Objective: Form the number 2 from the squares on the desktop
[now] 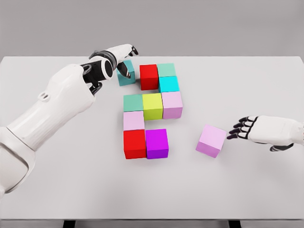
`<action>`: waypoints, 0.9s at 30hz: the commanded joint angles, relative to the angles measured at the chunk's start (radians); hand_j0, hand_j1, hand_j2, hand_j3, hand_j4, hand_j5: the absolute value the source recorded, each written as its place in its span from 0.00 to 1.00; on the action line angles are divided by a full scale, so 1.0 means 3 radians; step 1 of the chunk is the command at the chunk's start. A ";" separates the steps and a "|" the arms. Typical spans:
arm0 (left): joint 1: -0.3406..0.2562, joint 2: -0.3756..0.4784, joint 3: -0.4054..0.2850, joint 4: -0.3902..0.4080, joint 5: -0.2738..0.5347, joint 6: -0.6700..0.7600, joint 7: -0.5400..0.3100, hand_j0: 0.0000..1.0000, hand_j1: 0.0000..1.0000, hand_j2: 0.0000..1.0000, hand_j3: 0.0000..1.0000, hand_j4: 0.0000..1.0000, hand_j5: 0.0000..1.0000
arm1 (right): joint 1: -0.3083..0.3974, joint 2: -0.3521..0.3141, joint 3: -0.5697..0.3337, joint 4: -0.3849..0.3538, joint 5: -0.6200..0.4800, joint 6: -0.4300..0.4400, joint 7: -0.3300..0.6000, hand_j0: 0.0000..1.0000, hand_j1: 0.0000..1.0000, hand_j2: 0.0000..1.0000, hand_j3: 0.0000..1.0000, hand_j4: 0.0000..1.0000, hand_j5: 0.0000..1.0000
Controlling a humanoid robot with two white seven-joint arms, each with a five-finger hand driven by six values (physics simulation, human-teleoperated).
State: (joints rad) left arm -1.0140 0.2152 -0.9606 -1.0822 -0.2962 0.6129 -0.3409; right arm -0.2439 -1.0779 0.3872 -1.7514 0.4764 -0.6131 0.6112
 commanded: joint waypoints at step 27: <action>-0.0455 0.0965 -0.0572 0.0831 -0.0005 -0.3275 -0.0060 1.00 1.00 1.00 1.00 1.00 1.00 | -0.0435 0.0285 0.0586 0.0224 -0.0008 0.0007 -0.0001 1.00 1.00 1.00 1.00 1.00 1.00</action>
State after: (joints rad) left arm -1.1505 0.5375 -1.1343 -0.8539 -0.2306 -0.3405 -0.3601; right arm -0.3743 -0.9912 0.5431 -1.6840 0.4759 -0.6132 0.6112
